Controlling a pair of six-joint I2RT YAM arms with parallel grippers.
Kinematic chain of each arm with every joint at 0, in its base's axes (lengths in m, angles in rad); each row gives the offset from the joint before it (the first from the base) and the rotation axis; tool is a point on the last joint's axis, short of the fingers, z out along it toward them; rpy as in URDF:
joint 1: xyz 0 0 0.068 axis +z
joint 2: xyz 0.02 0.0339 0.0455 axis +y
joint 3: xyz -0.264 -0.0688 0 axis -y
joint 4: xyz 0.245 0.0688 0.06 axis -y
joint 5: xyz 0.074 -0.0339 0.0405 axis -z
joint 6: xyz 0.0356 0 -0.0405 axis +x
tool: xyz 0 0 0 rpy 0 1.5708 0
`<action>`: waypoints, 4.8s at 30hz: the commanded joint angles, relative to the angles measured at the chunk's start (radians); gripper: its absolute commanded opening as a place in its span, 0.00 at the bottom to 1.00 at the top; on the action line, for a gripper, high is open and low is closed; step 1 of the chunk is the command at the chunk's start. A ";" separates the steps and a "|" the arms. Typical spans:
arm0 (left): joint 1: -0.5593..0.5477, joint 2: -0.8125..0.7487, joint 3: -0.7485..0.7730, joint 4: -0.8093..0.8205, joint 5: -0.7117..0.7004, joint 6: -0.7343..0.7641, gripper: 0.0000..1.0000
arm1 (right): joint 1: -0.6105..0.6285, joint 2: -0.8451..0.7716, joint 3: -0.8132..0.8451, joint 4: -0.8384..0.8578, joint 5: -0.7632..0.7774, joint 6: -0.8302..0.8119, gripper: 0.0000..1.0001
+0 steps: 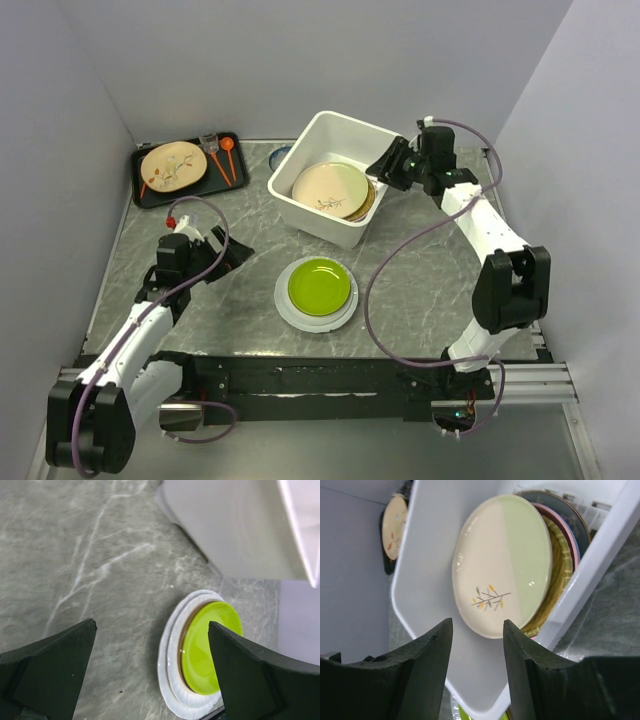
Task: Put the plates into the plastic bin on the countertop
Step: Place the plate in the plastic bin, then pick up the plate at the center of the board.
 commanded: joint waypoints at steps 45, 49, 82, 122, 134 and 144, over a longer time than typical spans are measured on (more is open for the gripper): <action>-0.362 0.162 0.123 0.116 -0.102 0.015 0.98 | 0.401 -0.303 -0.514 -0.028 0.322 -0.086 0.37; -0.362 0.157 0.123 0.104 -0.117 0.016 0.99 | 0.430 -0.289 -0.529 -0.006 0.318 -0.078 0.36; -0.364 0.185 0.127 0.097 -0.102 0.025 0.98 | 0.463 -0.268 -0.609 0.038 0.274 -0.057 0.18; -0.379 0.253 0.077 0.366 0.145 0.013 0.91 | 0.452 -0.714 -0.675 -0.031 0.362 0.014 0.00; -0.487 0.335 0.073 0.524 0.187 -0.018 0.77 | 0.444 -0.785 -0.650 -0.055 0.347 0.015 0.00; -0.497 0.264 0.061 0.512 0.150 -0.036 0.01 | 0.444 -0.746 -0.650 0.009 0.263 0.005 0.04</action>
